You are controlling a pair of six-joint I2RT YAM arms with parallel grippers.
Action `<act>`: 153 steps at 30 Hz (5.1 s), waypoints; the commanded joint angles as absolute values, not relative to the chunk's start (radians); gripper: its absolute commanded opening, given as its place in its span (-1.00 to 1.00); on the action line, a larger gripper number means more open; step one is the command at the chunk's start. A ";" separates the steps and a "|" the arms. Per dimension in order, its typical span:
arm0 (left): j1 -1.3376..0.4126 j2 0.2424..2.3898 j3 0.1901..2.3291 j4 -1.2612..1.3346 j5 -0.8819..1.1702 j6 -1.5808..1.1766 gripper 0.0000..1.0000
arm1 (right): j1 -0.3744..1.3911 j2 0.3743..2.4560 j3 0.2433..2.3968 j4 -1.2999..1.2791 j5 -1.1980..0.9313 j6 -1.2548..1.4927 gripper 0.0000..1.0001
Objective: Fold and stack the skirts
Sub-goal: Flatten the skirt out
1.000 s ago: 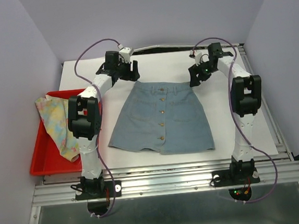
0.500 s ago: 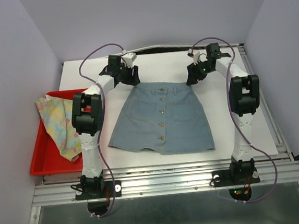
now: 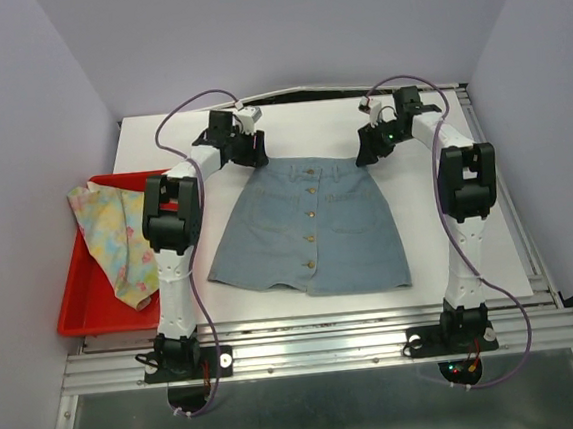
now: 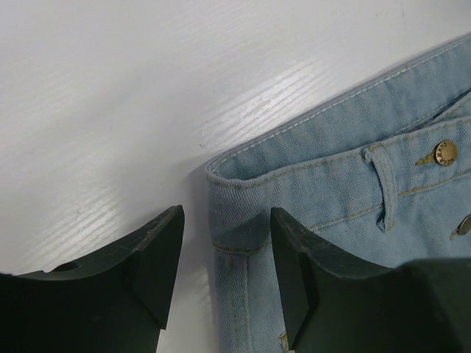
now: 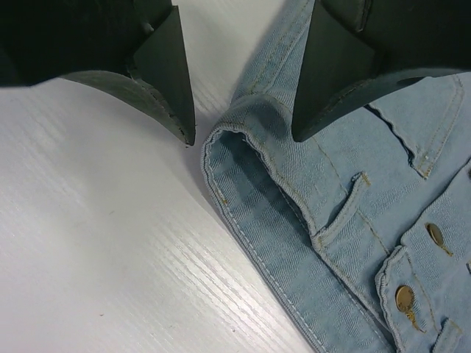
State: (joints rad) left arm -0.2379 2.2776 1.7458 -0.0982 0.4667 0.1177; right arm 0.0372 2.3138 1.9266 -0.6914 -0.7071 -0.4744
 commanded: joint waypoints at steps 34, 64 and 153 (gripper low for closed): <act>-0.149 2.219 1.843 -0.043 0.623 -0.109 -1.00 | -0.101 2.341 2.040 -0.704 -0.755 -0.215 -0.99; -0.422 1.868 1.413 -0.293 0.408 0.108 0.39 | -0.110 1.895 1.304 -0.617 -0.126 -0.371 -0.99; -0.482 1.688 1.219 -0.541 0.566 0.558 0.46 | 0.253 1.545 0.983 -0.973 -0.400 -0.810 -0.14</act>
State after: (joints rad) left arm -0.4911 1.8000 1.1530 -0.4503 0.4931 0.5240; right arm 0.2485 1.5890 0.9340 -0.8684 -0.4080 -0.8341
